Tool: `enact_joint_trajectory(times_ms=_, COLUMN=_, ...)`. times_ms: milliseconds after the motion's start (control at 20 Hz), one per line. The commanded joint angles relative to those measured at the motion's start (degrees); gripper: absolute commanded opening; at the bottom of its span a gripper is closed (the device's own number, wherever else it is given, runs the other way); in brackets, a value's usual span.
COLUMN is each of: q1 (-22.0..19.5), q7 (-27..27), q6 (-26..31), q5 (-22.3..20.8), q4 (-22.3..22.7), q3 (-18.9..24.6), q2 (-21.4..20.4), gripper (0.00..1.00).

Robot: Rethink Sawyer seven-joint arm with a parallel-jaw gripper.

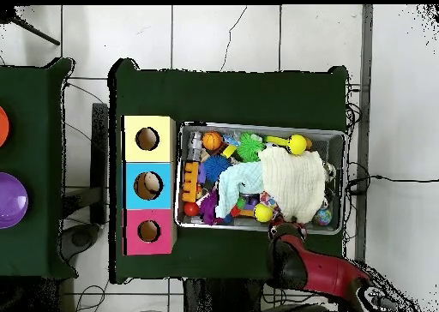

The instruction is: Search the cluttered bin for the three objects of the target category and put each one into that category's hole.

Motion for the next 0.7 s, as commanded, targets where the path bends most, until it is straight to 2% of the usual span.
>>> enact_joint_trajectory(times_ms=50, q1=-3.9, q7=10.2, q6=5.5, q5=-0.6, q4=8.0, q3=10.4, q2=6.2, gripper=1.00)
enact_joint_trajectory(times_ms=300, q1=-4.5, q7=9.1, q6=7.4, q5=-0.2, q4=8.2, q3=11.6, q2=6.5, gripper=1.00)
enact_joint_trajectory(times_ms=700, q1=-2.2, q7=9.0, q6=10.7, q5=2.4, q4=9.1, q3=10.8, q2=5.0, gripper=1.00)
